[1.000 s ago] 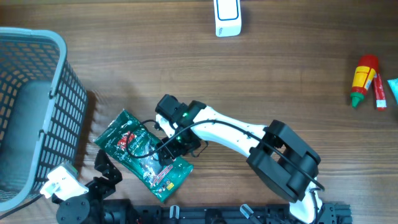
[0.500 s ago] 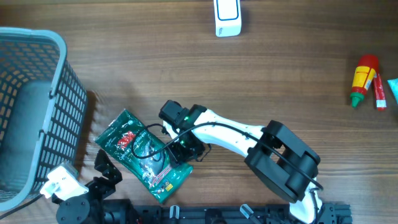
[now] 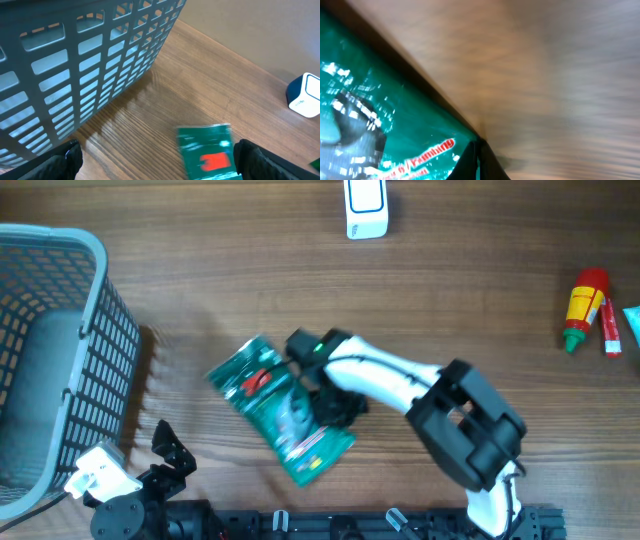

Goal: Scan the item barcode
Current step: 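Reach the right gripper to the green gloves pack and grasp it, then lift the gloves pack and hold it up toward the scanner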

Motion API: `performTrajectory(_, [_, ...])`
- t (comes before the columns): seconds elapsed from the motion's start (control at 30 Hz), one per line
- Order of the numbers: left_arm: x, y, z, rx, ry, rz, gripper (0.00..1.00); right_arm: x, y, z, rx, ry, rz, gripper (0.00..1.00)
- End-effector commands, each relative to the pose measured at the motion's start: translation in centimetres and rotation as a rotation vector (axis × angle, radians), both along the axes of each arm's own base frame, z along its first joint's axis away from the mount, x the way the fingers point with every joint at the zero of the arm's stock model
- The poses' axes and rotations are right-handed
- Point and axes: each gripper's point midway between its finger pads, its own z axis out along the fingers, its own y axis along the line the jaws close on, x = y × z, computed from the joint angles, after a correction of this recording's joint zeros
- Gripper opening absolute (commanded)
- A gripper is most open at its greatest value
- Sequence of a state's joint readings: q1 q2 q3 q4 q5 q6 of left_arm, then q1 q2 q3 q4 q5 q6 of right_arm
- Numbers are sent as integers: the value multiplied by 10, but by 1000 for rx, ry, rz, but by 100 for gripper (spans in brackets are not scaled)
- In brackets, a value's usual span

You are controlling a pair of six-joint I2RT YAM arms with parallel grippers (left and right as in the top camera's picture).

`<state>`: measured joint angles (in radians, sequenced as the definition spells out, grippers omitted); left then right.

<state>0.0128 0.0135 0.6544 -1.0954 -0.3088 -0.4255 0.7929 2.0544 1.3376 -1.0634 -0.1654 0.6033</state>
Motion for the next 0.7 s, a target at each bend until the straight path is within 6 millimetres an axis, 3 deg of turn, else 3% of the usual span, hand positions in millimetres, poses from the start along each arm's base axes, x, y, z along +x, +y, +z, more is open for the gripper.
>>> performTrajectory(0.0, [0,-2,1,-10,-14,-7,100,57,-80,-8,-240,-154,-81,4])
performTrajectory(0.07, [0,-2,1,-10,-14,-7,100,69,-95,1,-251,-185,-98,4])
performTrajectory(0.17, [0,-2,1,-10,-14,-7,100,85,-107,31,-230,-268,-149,4])
performTrajectory(0.3, [0,-2,1,-10,-14,-7,100,85,-90,69,-111,-341,-136,49])
performTrajectory(0.37, [0,-2,1,-10,-14,-7,100,85,-71,79,-61,-395,-93,100])
performTrajectory(0.47, [0,-2,1,-10,-14,-7,100,99,-35,76,24,-487,-49,100])
performTrajectory(0.5, [0,-2,1,-10,-14,-7,100,111,-11,63,68,-534,-5,100])
performTrajectory(0.6, [0,-2,1,-10,-14,-7,100,133,8,38,91,-593,11,100])
performTrajectory(0.67, [0,-2,1,-10,-14,-7,100,136,15,23,98,-588,66,100])
